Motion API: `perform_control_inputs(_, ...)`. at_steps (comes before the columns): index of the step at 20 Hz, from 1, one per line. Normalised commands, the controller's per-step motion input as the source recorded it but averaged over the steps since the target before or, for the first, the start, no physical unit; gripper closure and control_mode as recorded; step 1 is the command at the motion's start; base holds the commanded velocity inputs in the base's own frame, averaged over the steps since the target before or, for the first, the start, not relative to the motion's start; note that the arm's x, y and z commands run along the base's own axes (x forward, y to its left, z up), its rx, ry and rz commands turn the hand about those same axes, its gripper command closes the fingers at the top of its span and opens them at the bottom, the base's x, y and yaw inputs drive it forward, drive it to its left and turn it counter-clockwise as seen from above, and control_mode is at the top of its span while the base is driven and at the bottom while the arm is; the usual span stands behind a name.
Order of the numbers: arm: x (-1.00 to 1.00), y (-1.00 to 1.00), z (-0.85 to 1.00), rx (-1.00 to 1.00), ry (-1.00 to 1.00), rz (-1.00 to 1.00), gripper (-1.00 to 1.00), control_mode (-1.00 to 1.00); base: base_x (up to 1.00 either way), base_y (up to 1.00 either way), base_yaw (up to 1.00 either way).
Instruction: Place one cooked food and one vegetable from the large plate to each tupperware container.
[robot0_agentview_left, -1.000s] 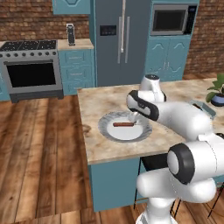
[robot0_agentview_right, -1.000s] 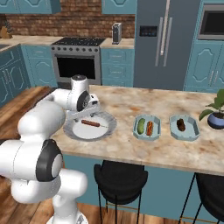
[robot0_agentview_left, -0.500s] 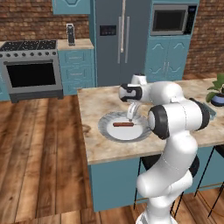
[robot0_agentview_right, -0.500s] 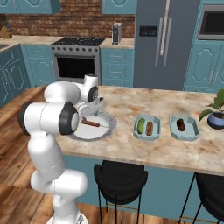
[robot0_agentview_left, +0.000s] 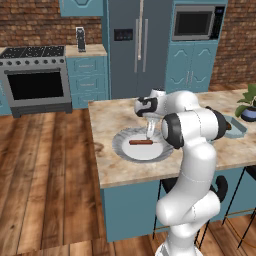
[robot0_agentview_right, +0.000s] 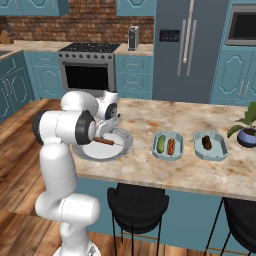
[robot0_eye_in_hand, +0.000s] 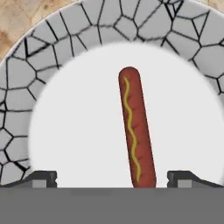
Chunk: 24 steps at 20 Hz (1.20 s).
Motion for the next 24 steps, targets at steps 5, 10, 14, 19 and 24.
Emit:
perform_control_inputs(5, 0.33, 0.0, -0.28, 0.05, -0.14, 0.05, -1.0, -1.0, 0.0, 0.0, 0.0)
perform_control_inputs(10, 0.3, -0.01, -0.18, 0.14, 0.02, 0.12, -1.0, -1.0, 0.0, 0.0, 0.0)
perform_control_inputs(14, 0.17, -0.04, -0.1, 0.17, -0.05, 0.22, -1.0, -1.0, 0.0, 0.0, 0.0)
perform_control_inputs(19, 0.1, -0.01, -0.19, 0.13, -0.16, 0.23, -1.0, -1.0, 0.0, 0.0, 0.0)
perform_control_inputs(24, 0.01, 0.1, -0.2, 0.08, -0.15, 0.11, -1.0, -1.0, 0.0, 0.0, 0.0)
